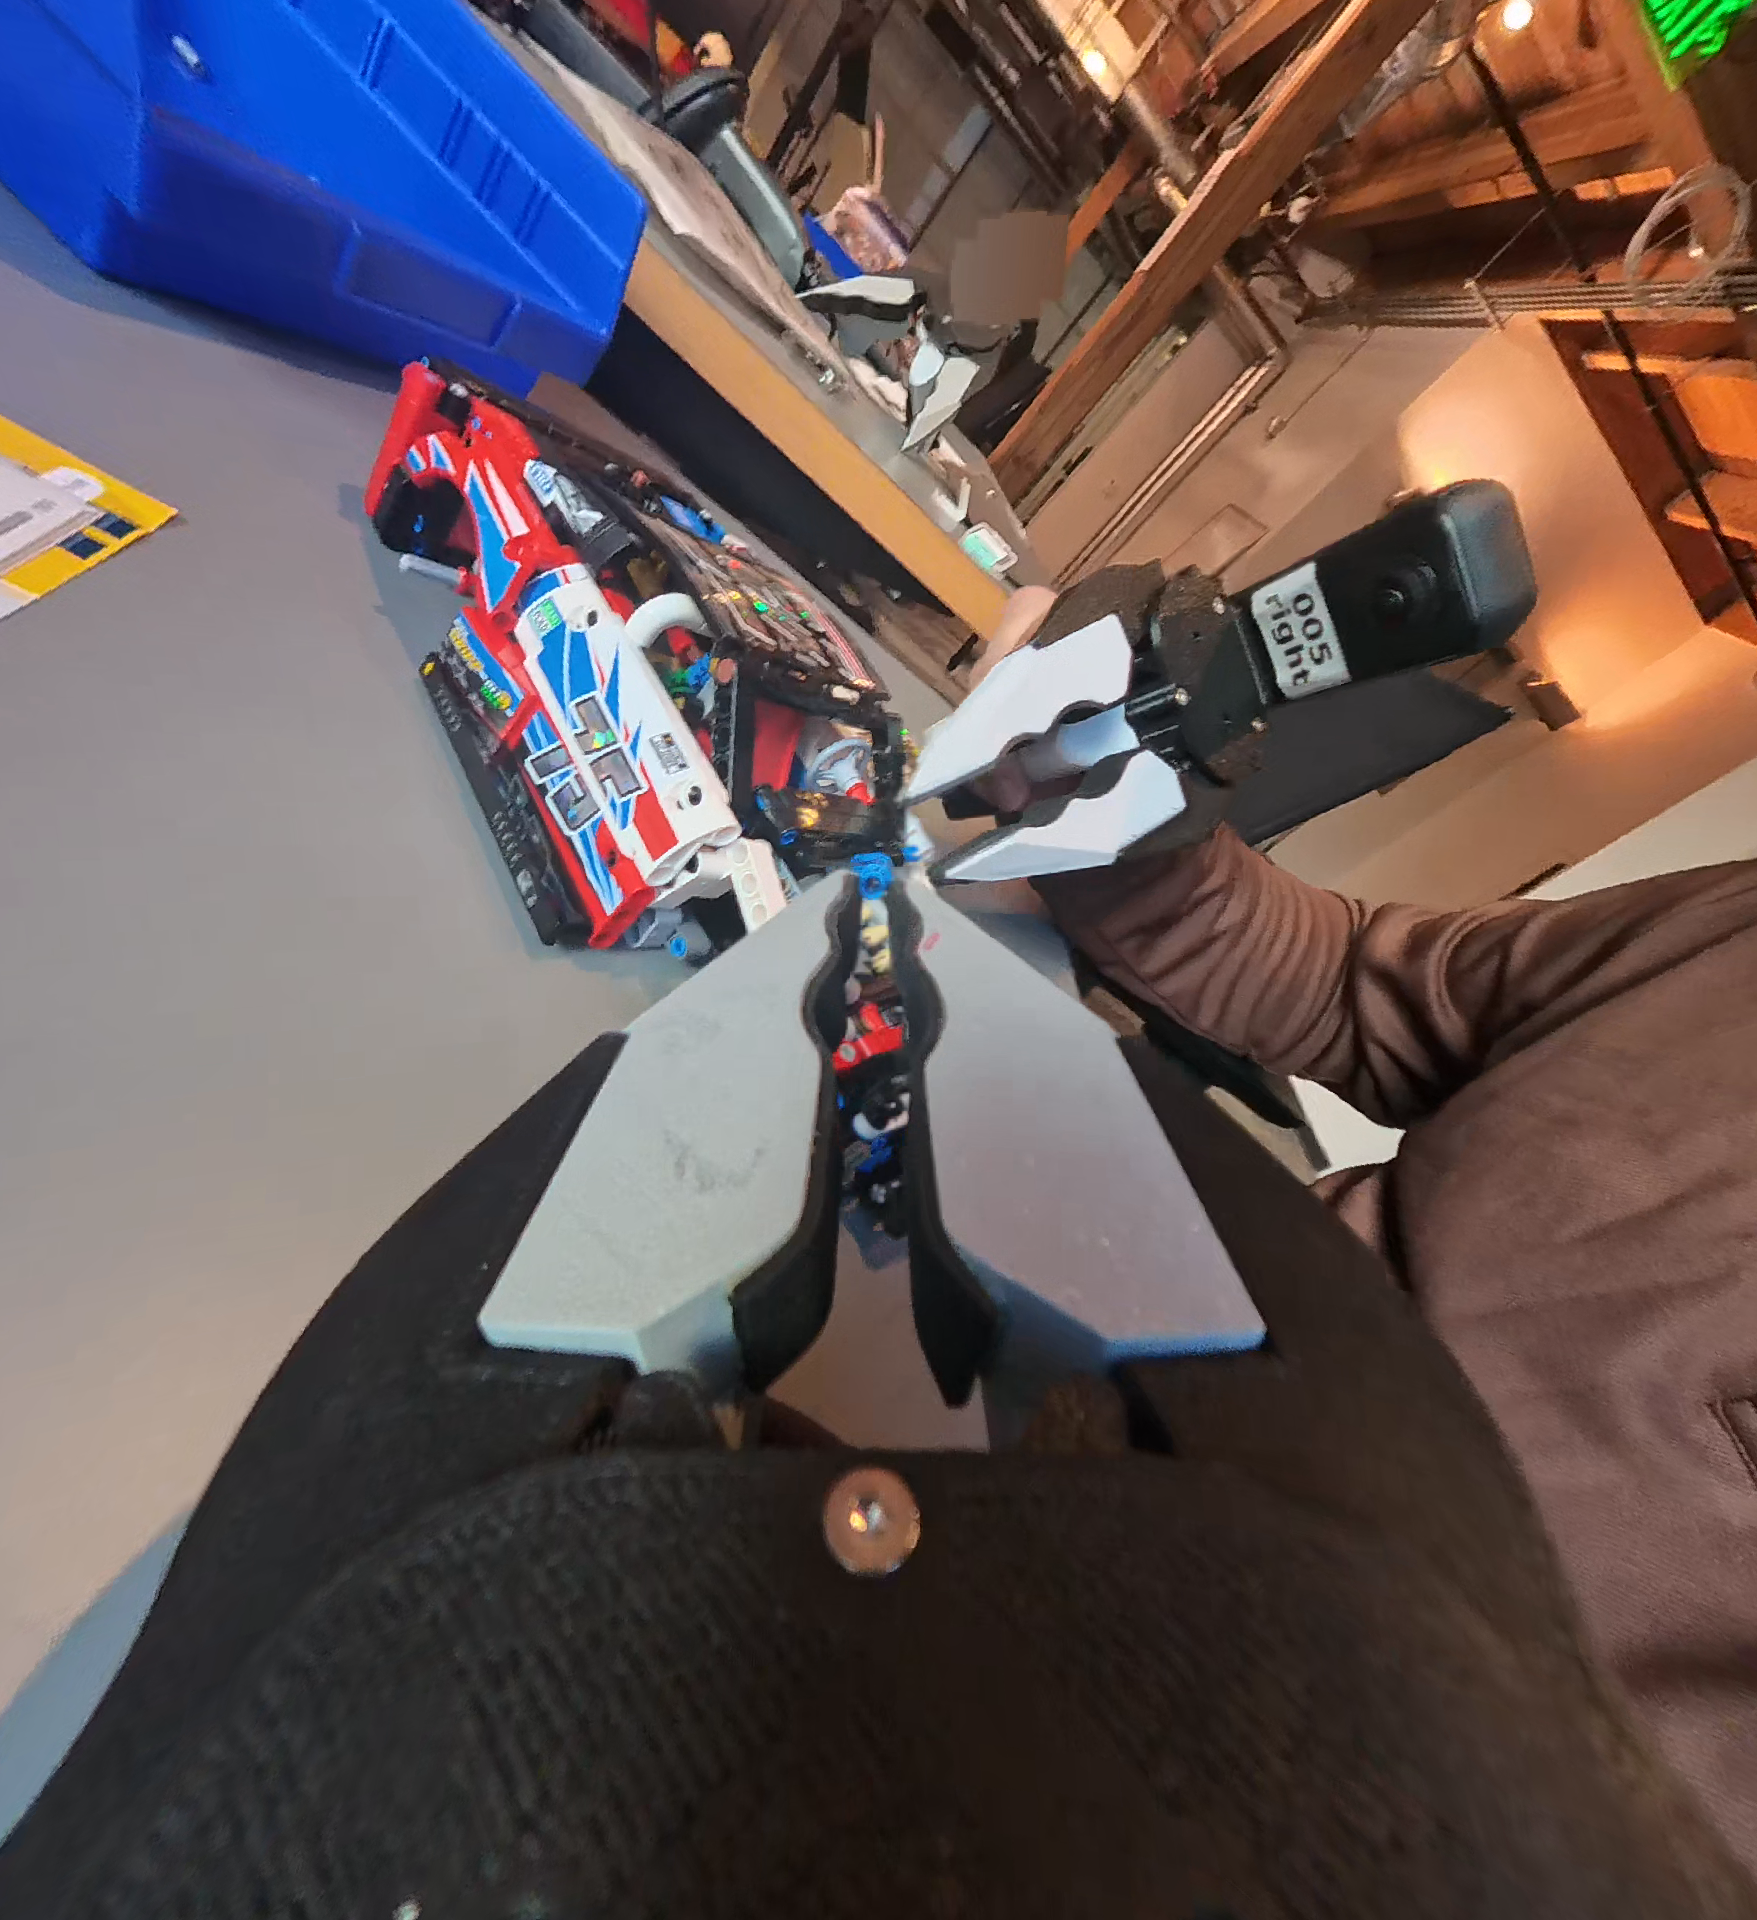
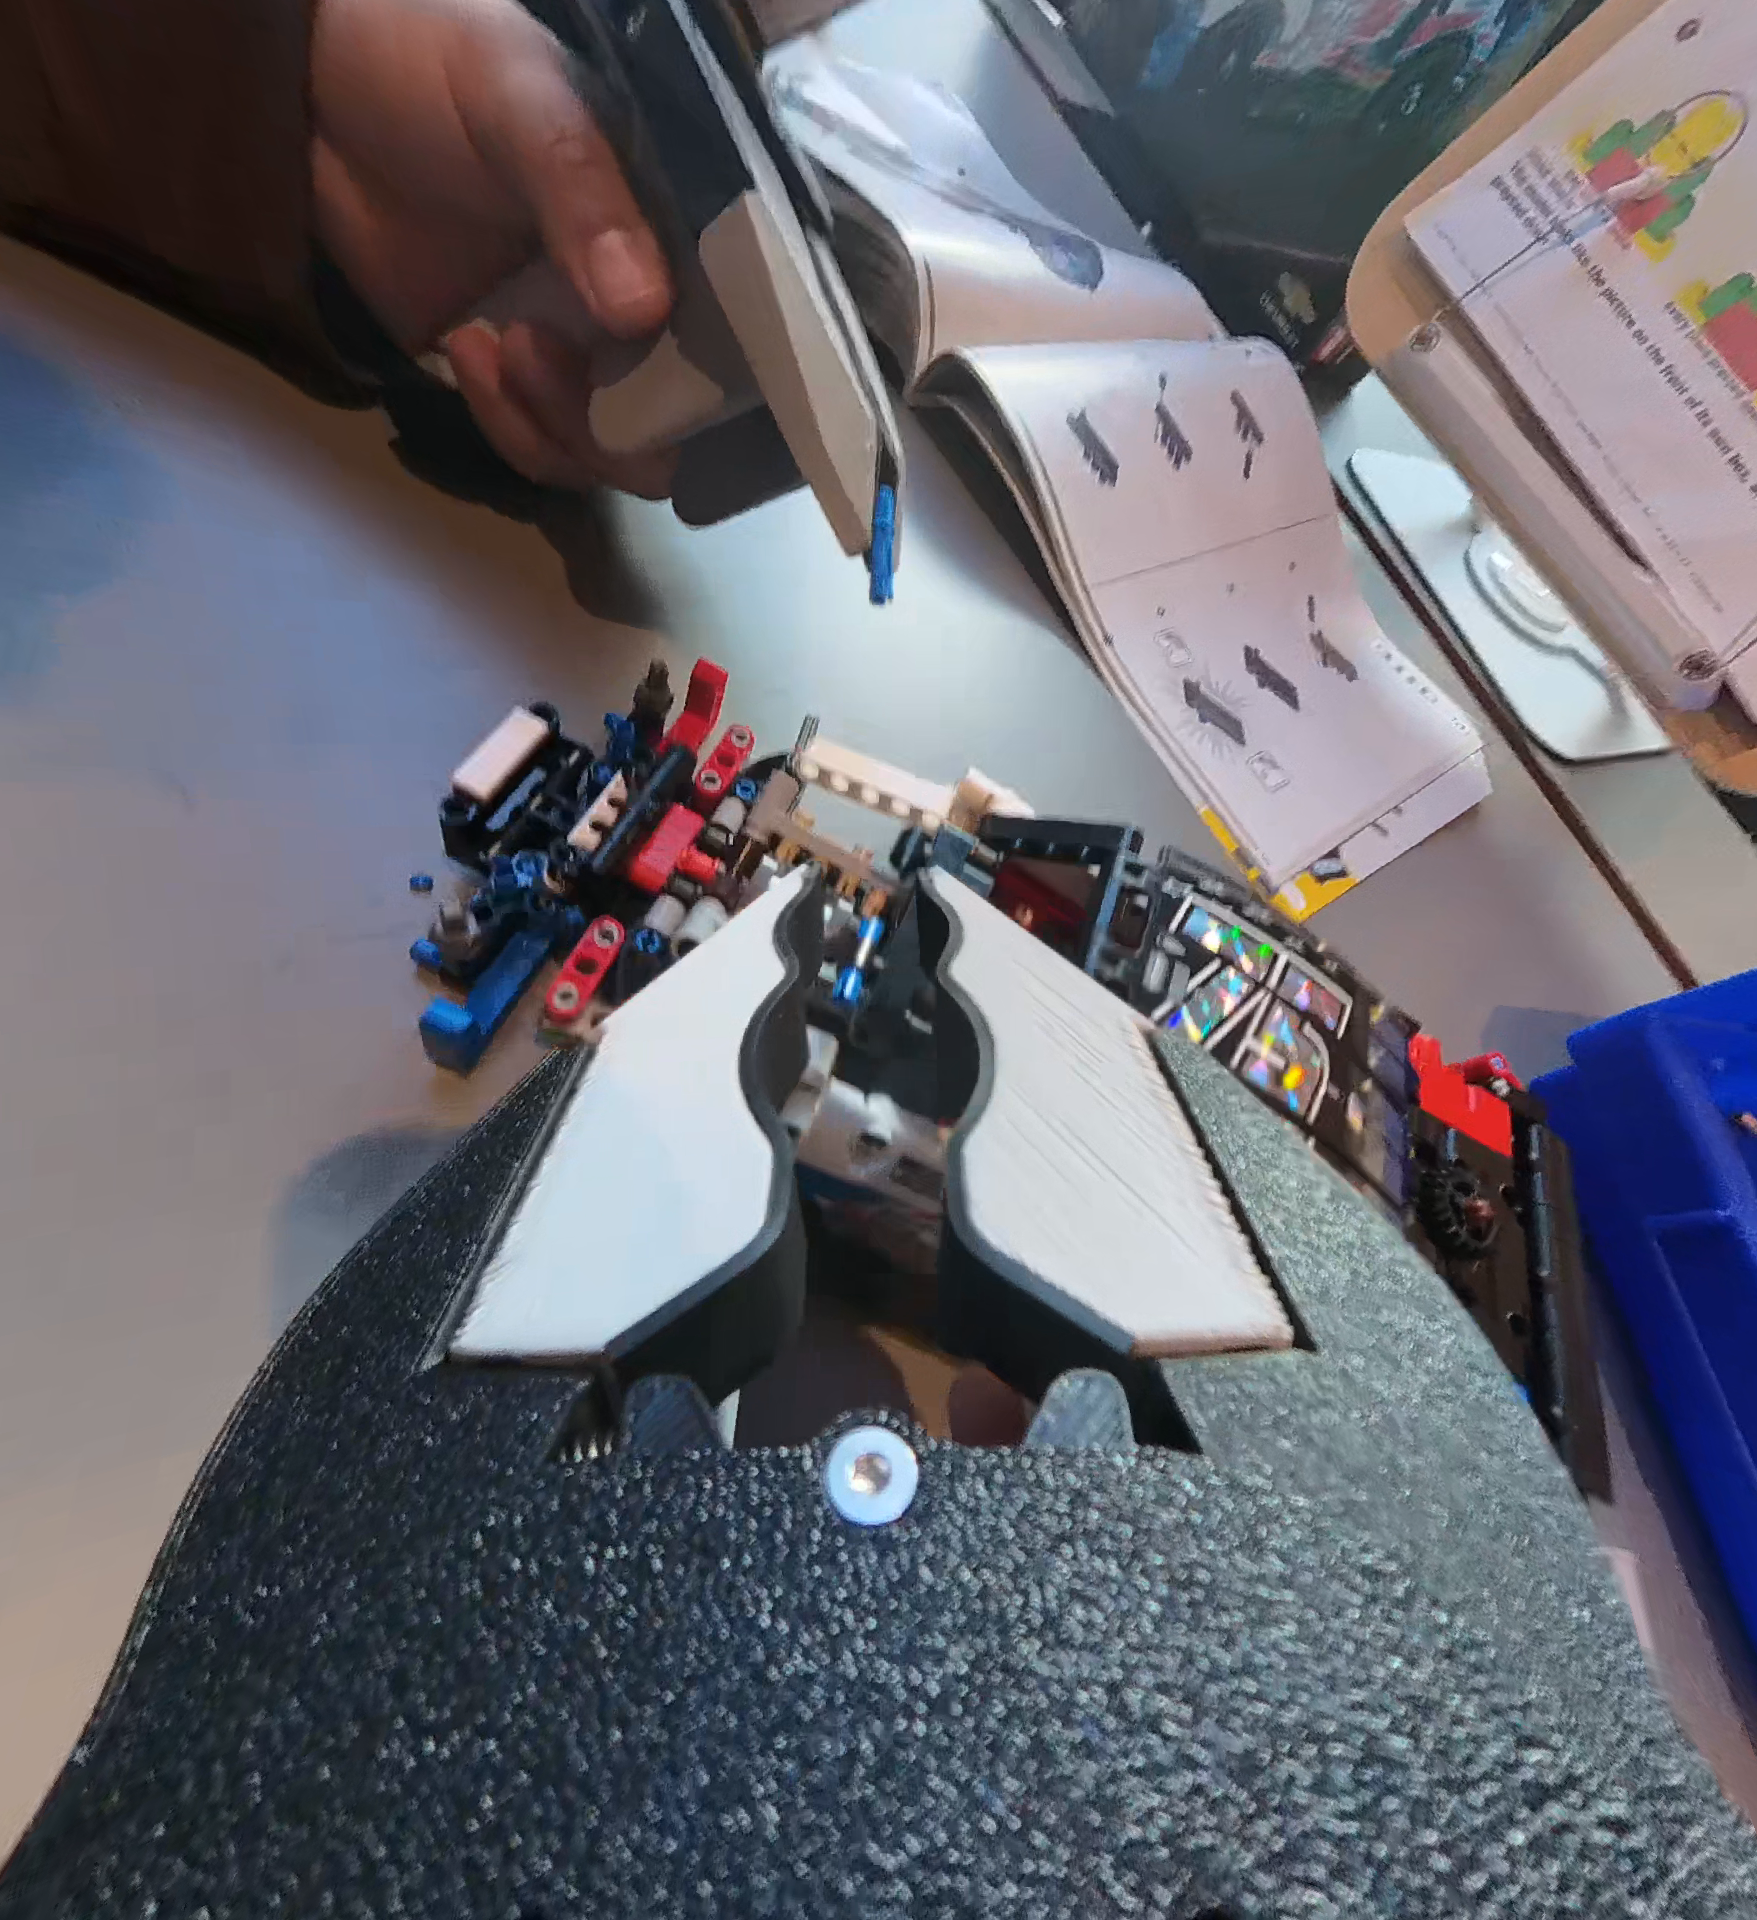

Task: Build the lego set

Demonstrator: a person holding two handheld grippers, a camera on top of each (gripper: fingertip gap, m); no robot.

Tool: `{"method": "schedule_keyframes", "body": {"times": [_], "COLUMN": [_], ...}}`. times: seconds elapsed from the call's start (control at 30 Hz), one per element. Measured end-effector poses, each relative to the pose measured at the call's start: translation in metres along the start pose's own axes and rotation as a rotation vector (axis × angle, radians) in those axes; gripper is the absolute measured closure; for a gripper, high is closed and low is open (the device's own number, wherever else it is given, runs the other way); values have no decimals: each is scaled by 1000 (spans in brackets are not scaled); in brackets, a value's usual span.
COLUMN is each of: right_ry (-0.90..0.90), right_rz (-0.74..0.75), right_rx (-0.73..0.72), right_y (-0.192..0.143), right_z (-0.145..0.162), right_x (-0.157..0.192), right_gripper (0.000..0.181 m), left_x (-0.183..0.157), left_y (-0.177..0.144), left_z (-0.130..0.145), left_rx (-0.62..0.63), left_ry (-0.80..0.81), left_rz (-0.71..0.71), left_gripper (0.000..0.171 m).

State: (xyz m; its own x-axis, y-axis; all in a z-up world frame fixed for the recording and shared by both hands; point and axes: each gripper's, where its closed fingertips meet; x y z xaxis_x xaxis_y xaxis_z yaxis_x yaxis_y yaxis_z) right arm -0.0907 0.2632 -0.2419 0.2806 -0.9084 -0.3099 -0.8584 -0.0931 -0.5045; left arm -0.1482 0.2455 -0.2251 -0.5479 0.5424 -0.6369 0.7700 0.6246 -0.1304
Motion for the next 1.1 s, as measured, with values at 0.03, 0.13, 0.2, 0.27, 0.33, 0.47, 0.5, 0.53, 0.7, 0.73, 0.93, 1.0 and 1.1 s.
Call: {"method": "schedule_keyframes", "body": {"times": [0.03, 0.13, 0.2, 0.27, 0.33, 0.47, 0.5, 0.53, 0.7, 0.73, 0.93, 1.0, 1.1], "right_ry": [-10, -46, -94, -153, -189, -235, -238, -235, -177, -141, 80, 132, 212], "right_rz": [22, 55, 53, 105, 131, 153, 152, 150, 97, 79, -72, -117, -181], "right_rx": [-9, -72, -70, -40, -23, -18, -13, -5, 22, 23, 13, 16, -10], "right_y": [1, 7, 16, 24, 29, 27, 27, 28, 27, 26, 22, 23, 24], "right_z": [-8, -37, -45, -46, -46, -47, -47, -45, -34, -31, -22, -21, -27], "right_x": [0, 7, 16, 15, 16, 17, 18, 18, 15, 13, 14, 18, 23], "right_gripper": [164, 161, 161, 161, 163, 175, 176, 176, 177, 177, 177, 177, 177], "left_x": [-3, -10, -16, -23, -28, -34, -35, -33, -13, -5, 10, 3, -4], "left_y": [0, 3, 4, 6, 8, 9, 10, 10, 9, 6, 3, 8, 15], "left_z": [0, 2, 3, 7, 12, 17, 17, 18, 25, 25, 26, 34, 39], "left_rx": [-4, 2, 3, 23, 50, 72, 73, 78, 177, 198, 237, 254, 256], "left_ry": [-11, -71, -91, -91, -79, -60, -59, -54, 201, 323, 987, 1085, 1187], "left_rz": [24, 91, 129, 163, 177, 195, 193, 183, -17, -101, -391, -383, -388], "left_gripper": [169, 169, 169, 169, 169, 169, 169, 169, 161, 155, 144, 143, 143]}}
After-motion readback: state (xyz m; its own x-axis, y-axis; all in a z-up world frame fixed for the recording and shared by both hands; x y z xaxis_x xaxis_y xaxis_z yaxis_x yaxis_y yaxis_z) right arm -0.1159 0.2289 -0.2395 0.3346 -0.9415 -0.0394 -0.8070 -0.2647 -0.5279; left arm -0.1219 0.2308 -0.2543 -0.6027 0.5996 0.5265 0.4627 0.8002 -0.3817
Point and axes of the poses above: each gripper's, where its closed fingertips meet, y out along the fingers, z out of its underside, x = y × z across the jaws, and after that the axes turned 4 degrees about -z, right-handed
